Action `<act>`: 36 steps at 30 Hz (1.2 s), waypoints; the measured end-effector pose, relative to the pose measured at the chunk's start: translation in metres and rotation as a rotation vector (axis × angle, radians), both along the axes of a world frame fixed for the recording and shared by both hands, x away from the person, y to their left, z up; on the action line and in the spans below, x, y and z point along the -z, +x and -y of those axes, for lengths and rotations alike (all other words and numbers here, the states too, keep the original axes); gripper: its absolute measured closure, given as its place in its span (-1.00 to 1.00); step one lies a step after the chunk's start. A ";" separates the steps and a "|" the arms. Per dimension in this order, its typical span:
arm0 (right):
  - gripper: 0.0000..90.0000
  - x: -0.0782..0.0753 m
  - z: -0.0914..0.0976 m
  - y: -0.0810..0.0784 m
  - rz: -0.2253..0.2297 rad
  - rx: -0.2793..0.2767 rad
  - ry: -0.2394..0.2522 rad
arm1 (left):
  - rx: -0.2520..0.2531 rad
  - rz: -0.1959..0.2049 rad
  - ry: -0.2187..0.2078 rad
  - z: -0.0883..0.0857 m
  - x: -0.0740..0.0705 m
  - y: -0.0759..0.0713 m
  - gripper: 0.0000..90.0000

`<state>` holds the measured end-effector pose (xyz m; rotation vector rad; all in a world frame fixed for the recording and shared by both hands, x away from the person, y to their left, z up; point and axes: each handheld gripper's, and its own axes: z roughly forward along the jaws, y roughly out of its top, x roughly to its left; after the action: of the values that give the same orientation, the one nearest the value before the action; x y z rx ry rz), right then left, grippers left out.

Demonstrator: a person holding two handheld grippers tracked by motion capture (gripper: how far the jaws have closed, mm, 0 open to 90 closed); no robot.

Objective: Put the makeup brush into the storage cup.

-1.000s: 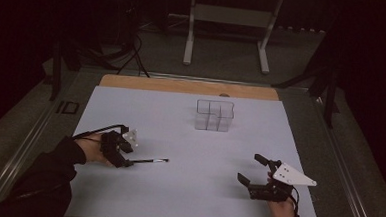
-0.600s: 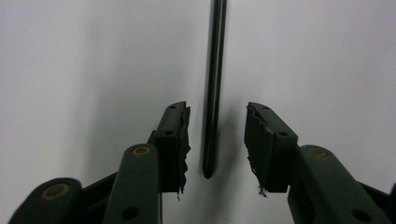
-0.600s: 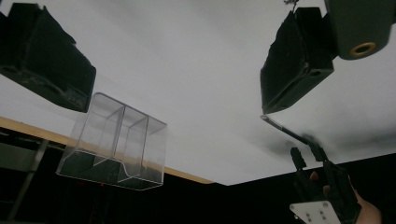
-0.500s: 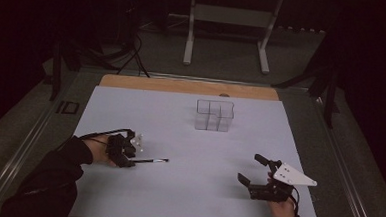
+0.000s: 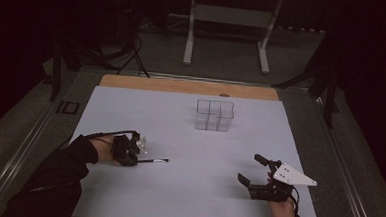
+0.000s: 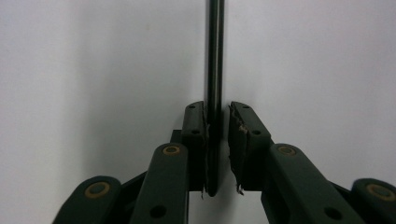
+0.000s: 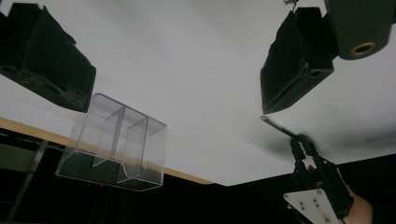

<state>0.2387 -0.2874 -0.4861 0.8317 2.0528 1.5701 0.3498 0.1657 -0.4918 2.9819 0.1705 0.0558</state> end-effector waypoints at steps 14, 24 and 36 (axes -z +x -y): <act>-0.76 0.001 0.000 0.001 -0.012 0.000 0.002 | -0.036 -0.059 0.030 0.009 -0.003 0.002 0.90; -0.76 0.001 0.000 0.001 -0.011 0.004 0.001 | -0.167 0.011 -0.142 0.004 -0.037 -0.006 0.90; -0.76 0.002 0.001 0.002 -0.018 0.008 0.007 | -0.231 0.020 -0.173 0.014 -0.049 -0.019 0.90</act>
<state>0.2405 -0.2880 -0.4878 0.8586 2.0555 1.5714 0.3304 0.1519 -0.4428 2.7745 0.4903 0.0918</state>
